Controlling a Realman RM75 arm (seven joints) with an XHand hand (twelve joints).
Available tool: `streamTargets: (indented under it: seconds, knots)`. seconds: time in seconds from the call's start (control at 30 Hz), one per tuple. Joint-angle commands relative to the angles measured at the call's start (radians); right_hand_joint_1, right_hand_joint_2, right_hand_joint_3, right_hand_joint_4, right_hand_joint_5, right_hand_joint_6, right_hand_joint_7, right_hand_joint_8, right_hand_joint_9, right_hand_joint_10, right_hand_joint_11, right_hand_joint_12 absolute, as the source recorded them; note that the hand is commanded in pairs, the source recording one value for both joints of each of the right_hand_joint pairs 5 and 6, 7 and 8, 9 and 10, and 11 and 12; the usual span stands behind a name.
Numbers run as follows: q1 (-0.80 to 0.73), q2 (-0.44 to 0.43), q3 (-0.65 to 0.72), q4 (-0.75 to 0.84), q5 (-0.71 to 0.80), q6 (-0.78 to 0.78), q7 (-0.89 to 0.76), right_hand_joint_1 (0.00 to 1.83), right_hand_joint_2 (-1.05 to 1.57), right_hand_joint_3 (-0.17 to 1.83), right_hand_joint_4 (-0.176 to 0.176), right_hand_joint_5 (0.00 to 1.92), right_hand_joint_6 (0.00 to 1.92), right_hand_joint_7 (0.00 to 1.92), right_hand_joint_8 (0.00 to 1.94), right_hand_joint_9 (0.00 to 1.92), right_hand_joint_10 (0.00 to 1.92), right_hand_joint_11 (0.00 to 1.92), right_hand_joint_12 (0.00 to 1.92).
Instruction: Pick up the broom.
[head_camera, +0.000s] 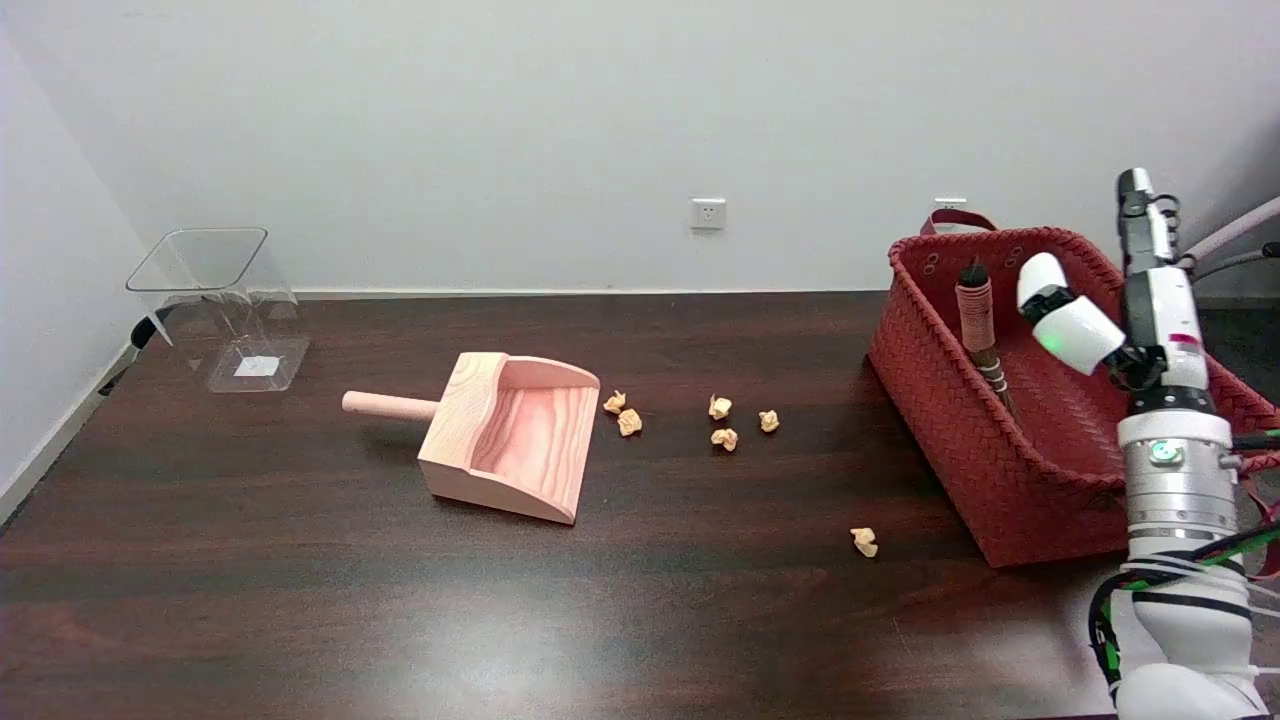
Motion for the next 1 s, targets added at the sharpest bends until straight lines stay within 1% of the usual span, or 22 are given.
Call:
streamTargets:
  seconds: [0.03, 0.13, 0.33, 0.6, 1.0]
  knots:
    - [0.012, -0.003, 0.008, 0.053, 0.02, -0.163, -0.129, 0.54, 0.83, 1.0, 0.0, 0.0, 0.0, 0.0, 0.0, 0.0, 0.0, 0.0, 0.0]
    - [0.01, -0.005, 0.008, 0.056, 0.023, -0.188, -0.132, 0.53, 0.82, 0.98, 0.0, 0.0, 0.0, 0.0, 0.0, 0.0, 0.0, 0.0, 0.0]
    - [0.023, -0.005, 0.008, 0.054, 0.037, -0.265, -0.134, 0.52, 0.83, 1.03, 0.0, 0.0, 0.0, 0.0, 0.0, 0.0, 0.0, 0.0, 0.0]
    - [0.041, -0.005, 0.008, 0.045, 0.065, -0.319, -0.134, 0.52, 0.85, 1.01, 0.0, 0.0, 0.0, 0.01, 0.01, 0.0, 0.0, 0.0, 0.0]
    - [0.079, -0.001, -0.009, 0.013, 0.102, -0.333, -0.132, 0.51, 0.88, 0.94, 0.0, 0.0, 0.0, 0.07, 0.07, 0.0, 0.0, 0.0, 0.0]
